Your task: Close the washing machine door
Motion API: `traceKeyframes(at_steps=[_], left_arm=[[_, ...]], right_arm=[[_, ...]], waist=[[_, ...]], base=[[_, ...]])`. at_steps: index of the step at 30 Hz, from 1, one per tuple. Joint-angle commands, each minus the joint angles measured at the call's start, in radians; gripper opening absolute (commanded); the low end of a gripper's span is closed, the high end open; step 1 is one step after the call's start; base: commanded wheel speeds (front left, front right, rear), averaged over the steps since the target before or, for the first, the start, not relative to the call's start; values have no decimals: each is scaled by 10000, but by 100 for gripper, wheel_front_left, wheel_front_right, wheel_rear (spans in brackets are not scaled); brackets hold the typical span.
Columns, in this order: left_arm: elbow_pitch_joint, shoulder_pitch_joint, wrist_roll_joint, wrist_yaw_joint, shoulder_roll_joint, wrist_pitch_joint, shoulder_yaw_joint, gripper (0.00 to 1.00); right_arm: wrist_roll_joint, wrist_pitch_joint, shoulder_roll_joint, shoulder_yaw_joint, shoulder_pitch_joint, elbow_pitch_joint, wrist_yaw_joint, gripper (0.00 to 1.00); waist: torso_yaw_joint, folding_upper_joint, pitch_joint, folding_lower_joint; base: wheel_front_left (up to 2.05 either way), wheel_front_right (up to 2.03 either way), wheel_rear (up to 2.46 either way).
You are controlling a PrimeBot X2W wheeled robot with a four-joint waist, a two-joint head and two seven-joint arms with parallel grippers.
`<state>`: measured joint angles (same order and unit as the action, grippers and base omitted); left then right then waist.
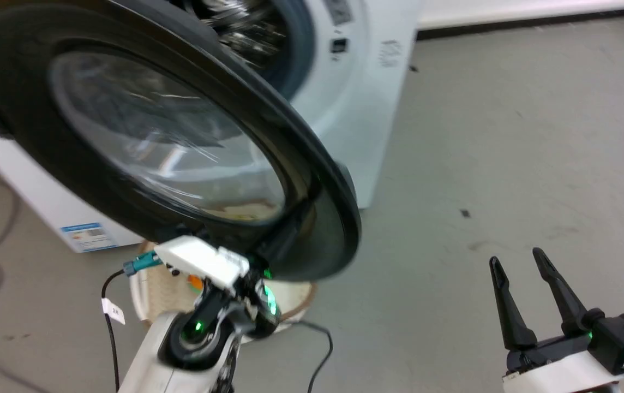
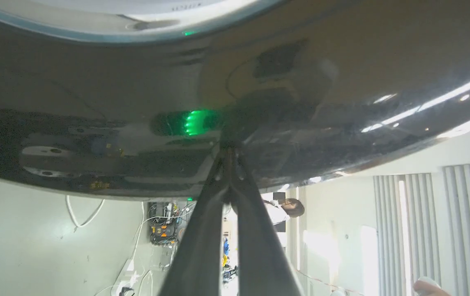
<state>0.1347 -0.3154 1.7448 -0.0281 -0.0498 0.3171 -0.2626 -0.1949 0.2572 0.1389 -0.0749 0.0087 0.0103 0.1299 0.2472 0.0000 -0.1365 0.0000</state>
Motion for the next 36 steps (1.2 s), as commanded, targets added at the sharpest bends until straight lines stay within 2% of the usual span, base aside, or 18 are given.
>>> traceKeyframes(at_steps=[1, 9, 10, 16, 20, 25, 31, 34, 35, 36], left_arm=[[301, -426, 245, 123, -6, -456, -96, 0], [2235, -2429, 1031, 698, -5, -2671, -525, 0], [2863, -3039, 1296, 935, -5, -3081, -758, 0], [3655, -3504, 1383, 1343, -5, -3268, -1375, 0], [3803, -3226, 649, 1501, -133, -3242, -1902, 0], [3179, -2395, -1212, 1575, -822, -3719, -2954, 0], [2155, -1593, -4785, 1508, -2381, -5419, -4185, 0], [1713, -1310, -6843, 913, -3039, -5750, -4161, 0], [1491, -1187, -7558, 564, -3168, -5771, -3941, 0], [475, -494, -9468, -158, -3196, -5782, -2932, 0]], right_arm=[[-56, 45, -79, -19, -186, -19, 8, 100], [-100, 45, -200, -105, -281, 33, 8, 100], [-99, 45, -219, -101, -278, 71, 8, 100], [-49, 45, -246, -90, -252, 53, 8, 100], [-27, 45, -183, -35, -181, 21, 8, 100], [-24, 45, 17, -38, 25, 9, 8, 100], [-51, 45, 163, 61, 249, -70, 8, 100], [-75, 45, 190, 110, 320, -89, 8, 100], [-81, 45, 207, 117, 341, -96, 8, 100], [-52, 45, 245, 79, 408, -131, 8, 100]], waist=[[615, 0, -428, 0], [1152, 0, -605, 0], [1165, 0, -571, 0], [827, 0, -394, 0], [387, 0, -171, 0], [-301, 0, 218, 0], [-1129, 0, 659, 0], [-1510, 0, 845, 0], [-1634, 0, 887, 0], [-1985, 0, 1003, 0]], base=[[0, 0, 0], [0, 0, 0], [0, 0, 0], [0, 0, 0], [0, 0, 0], [0, 0, 0], [0, 0, 0], [0, 0, 0], [0, 0, 0], [0, 0, 0]])
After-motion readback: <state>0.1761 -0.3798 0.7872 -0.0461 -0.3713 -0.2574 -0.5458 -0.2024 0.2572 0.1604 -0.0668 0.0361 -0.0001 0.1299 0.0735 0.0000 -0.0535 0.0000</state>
